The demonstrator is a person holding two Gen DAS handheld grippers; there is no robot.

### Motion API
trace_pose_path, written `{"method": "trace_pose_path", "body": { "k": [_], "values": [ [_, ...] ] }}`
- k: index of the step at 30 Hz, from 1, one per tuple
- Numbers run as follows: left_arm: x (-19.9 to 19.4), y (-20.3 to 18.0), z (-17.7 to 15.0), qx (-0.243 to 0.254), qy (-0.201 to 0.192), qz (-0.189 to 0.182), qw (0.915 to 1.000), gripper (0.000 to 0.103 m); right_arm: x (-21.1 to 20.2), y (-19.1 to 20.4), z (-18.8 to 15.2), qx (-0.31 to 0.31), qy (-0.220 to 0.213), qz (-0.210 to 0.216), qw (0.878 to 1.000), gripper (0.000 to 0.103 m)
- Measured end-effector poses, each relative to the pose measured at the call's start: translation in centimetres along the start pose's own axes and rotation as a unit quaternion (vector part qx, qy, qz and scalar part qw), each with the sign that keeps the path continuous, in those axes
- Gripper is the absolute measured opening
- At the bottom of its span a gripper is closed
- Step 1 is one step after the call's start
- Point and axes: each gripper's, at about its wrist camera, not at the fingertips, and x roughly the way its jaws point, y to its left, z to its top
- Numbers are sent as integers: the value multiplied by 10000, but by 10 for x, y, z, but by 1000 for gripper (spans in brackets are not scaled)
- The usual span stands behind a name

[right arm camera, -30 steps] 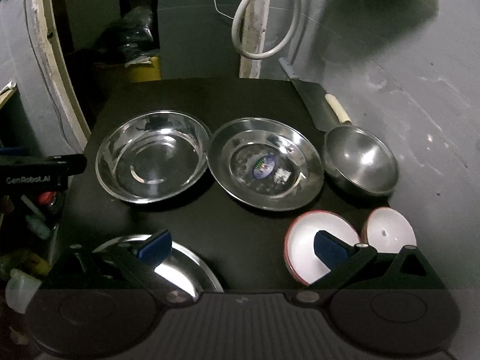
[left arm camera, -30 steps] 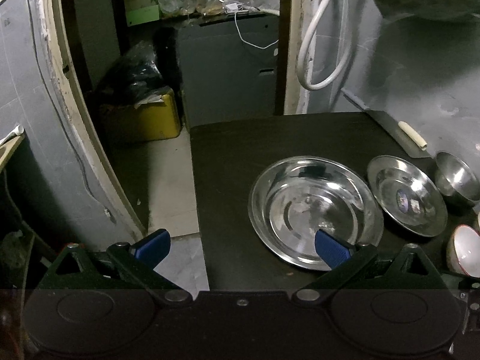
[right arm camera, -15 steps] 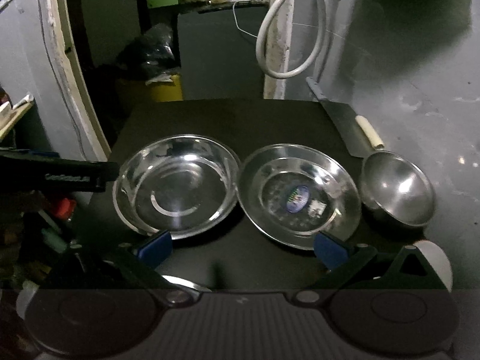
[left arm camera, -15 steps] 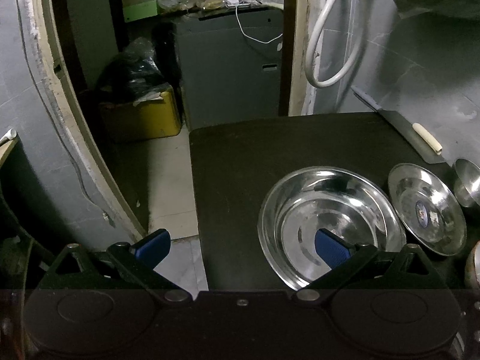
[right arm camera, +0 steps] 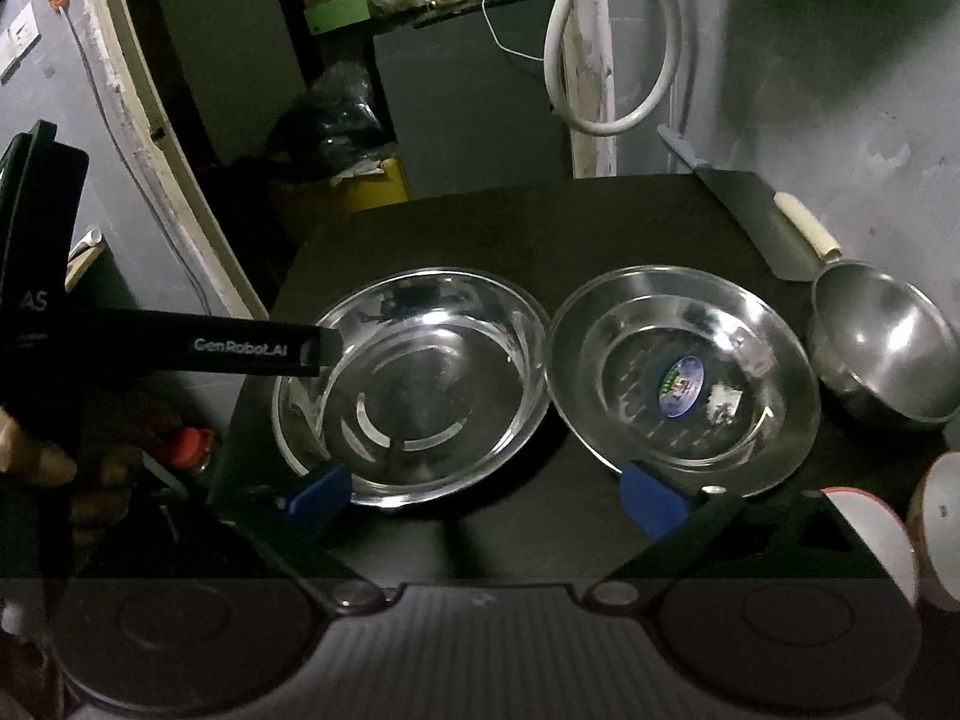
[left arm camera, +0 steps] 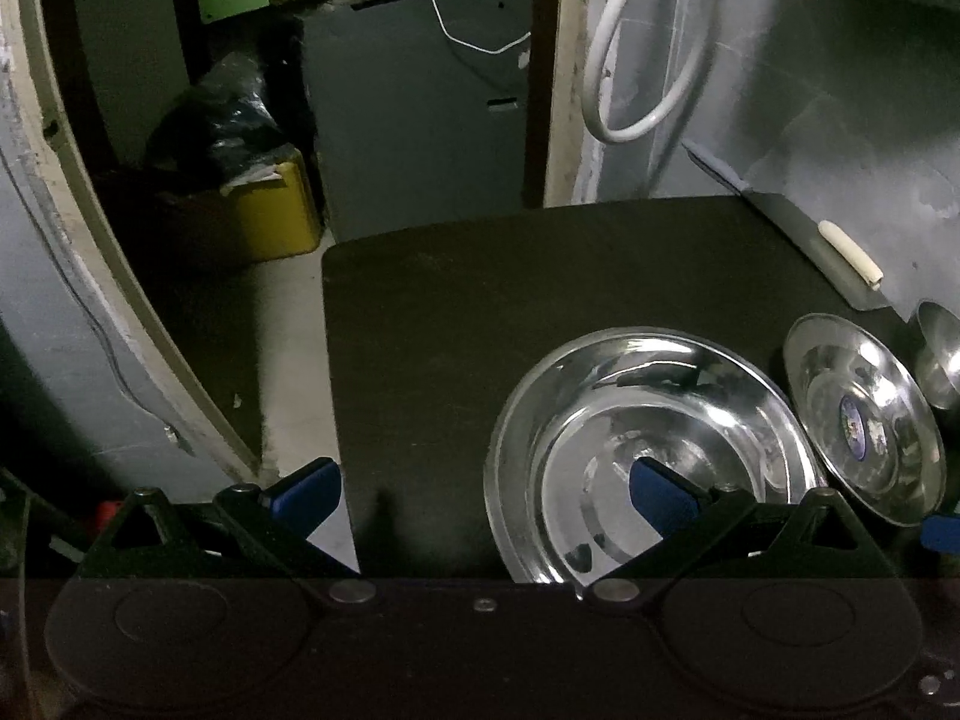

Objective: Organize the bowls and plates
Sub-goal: 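Move the left tool toward the rim of the large steel basin, then close the left gripper on the large steel basin rim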

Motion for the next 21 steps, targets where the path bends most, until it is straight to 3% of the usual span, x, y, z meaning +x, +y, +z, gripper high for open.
{"method": "trace_pose_path", "body": {
  "k": [7, 13, 16, 21],
  "values": [
    [8, -1, 0, 39, 20, -268, 9996, 95, 16, -1, -2, 194, 165, -103, 9996, 81],
    [14, -3, 2, -5, 65, -464, 9989, 78, 26, -6, -1, 434, 197, -95, 9988, 66],
    [17, -2, 2, -95, 124, -528, 9985, 71, 30, -8, -1, 545, 199, -18, 9983, 63],
    [22, 3, -1, -313, 254, -695, 9968, 42, 36, -12, -2, 707, 202, 113, 9972, 55]
  ]
}}
